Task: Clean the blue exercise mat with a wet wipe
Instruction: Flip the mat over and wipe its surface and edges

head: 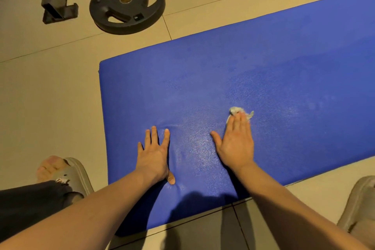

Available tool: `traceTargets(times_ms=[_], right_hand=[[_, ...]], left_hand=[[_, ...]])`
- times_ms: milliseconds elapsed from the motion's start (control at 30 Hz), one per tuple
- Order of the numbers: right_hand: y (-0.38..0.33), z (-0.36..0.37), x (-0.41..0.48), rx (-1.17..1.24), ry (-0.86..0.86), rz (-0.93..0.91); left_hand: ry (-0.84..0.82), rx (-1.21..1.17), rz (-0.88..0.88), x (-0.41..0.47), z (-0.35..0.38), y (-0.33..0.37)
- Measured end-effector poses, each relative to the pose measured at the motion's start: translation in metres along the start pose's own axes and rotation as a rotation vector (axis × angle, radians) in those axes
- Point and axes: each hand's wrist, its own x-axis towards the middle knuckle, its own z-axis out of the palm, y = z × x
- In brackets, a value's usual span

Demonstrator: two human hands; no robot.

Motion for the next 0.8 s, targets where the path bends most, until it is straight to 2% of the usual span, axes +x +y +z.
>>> traceTargets(times_ms=[133,200,267,333,433,500,567,633,733,800], right_hand=[[-0.071,0.015,-0.035,-0.002,-0.024,-0.288],[-0.078,0.02,-0.043,0.042,-0.016,-0.421],[-0.062,0.019,-0.035,-0.005,-0.021,-0.471],[-0.033,0.013,-0.019,-0.057,-0.051,-0.384],[0.005,0.0,0.012,-0.082,-0.054,-0.125],[0.014,-0.006,0.025,-0.06,-0.046,0.022],[0.001,-0.007,0.027,-0.022,-0.036,0.081],[-0.029,-0.003,0.013,-0.04,-0.028,-0.009],[-0.078,0.015,-0.017,-0.011,-0.037,-0.289],[-0.086,0.023,-0.023,0.039,-0.037,-0.449]], left_hand=[[-0.017,-0.002,0.001,0.001,-0.001,-0.002],[-0.025,0.018,0.016,0.002,-0.003,-0.004],[-0.022,0.046,0.036,0.001,-0.01,-0.006],[0.021,0.046,0.06,0.004,-0.018,-0.011],[0.119,0.028,0.077,0.014,-0.033,-0.02],[0.093,0.05,0.027,0.025,-0.042,-0.022],[0.005,0.066,-0.019,0.035,-0.047,-0.018],[-0.06,0.049,-0.034,0.044,-0.047,-0.014],[-0.068,0.021,-0.033,0.05,-0.043,-0.014],[-0.062,0.023,-0.032,0.05,-0.042,-0.015]])
